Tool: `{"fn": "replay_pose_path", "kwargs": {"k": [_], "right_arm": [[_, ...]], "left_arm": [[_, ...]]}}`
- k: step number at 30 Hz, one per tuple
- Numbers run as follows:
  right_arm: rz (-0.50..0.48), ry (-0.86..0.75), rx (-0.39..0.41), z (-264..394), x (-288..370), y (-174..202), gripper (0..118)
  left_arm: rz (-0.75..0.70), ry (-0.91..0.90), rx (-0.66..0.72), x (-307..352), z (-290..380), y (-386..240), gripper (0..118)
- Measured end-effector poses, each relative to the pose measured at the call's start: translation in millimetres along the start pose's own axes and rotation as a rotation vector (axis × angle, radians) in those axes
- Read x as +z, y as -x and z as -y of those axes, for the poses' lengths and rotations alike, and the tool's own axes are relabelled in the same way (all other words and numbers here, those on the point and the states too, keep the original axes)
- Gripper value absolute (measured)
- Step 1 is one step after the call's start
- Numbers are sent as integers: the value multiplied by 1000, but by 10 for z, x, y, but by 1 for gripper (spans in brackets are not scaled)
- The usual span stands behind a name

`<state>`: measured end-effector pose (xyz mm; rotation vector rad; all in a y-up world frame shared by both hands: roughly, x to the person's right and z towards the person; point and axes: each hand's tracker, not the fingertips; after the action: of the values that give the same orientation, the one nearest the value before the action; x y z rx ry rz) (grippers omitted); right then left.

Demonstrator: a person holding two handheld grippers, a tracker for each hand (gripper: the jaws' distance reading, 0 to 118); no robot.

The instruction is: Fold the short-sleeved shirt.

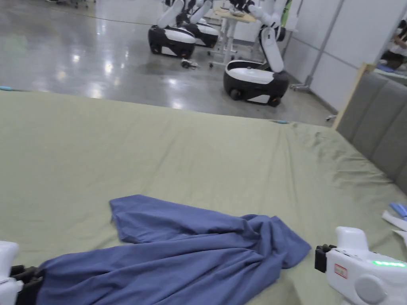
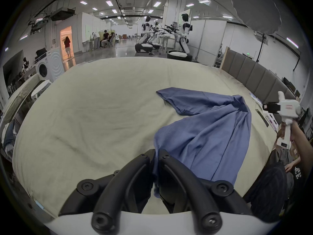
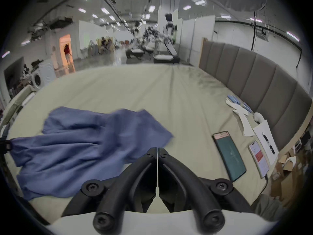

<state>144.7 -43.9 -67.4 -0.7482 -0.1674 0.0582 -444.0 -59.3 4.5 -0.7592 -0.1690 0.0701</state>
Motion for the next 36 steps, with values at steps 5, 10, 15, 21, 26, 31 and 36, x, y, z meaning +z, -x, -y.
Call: {"fn": "replay_pose_path", "kwargs": {"k": [5,10,15,21,26,31,36], "right_arm": [[-38,46,-92,-286,-545,-370,16],[54,58,-105,-427,-974,-379,113],[58,184,-34,-344,-1199,-144,108],[-64,156,129,-246,-1358,92,51],[-94,168,44,-378,-1203,41,9],[-158,39,9,-791,-694,-189,8],[-209,-165,-17,-1376,291,-236,8]], "left_arm": [[-7,6,14,-41,-47,-8,6],[-35,-3,43,-135,-27,78,6],[-40,-13,37,-157,-53,69,6],[-20,-19,44,-235,-94,78,6],[-18,-42,64,-274,-167,87,6],[16,-125,132,-218,-484,350,5],[-33,-234,150,39,-1158,477,5]]}}
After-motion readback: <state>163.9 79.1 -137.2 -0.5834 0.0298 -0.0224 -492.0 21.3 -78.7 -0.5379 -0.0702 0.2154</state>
